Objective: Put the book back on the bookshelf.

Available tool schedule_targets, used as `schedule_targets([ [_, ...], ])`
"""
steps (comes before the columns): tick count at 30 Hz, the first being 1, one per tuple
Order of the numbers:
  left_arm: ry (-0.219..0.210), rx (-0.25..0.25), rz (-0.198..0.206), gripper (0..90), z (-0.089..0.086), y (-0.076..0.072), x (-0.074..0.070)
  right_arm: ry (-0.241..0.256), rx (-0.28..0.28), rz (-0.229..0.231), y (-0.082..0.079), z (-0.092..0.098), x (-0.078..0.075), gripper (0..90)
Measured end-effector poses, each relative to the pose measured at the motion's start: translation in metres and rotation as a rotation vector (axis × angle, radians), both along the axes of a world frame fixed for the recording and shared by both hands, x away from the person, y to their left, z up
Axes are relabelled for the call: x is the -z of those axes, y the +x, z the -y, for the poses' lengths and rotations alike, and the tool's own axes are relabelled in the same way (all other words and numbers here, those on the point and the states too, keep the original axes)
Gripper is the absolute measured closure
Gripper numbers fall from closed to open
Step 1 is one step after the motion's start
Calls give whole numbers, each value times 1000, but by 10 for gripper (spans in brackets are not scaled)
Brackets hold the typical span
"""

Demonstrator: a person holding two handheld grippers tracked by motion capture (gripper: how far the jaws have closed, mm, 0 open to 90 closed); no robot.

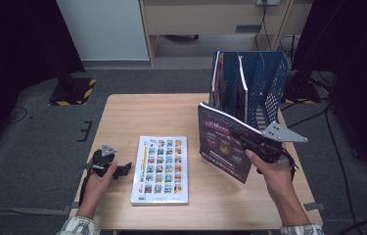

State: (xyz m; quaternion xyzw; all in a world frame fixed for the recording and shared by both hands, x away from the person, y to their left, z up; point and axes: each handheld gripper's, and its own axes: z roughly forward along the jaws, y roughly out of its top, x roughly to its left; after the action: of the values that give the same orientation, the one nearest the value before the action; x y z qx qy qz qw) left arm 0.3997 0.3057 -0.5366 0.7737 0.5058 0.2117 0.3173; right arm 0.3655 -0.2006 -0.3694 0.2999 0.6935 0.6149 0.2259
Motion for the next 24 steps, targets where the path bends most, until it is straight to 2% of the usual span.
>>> schedule_targets([
  [24,1,2,0,27,1,0,0,-8,32,-7,-7,21,1,839],
])
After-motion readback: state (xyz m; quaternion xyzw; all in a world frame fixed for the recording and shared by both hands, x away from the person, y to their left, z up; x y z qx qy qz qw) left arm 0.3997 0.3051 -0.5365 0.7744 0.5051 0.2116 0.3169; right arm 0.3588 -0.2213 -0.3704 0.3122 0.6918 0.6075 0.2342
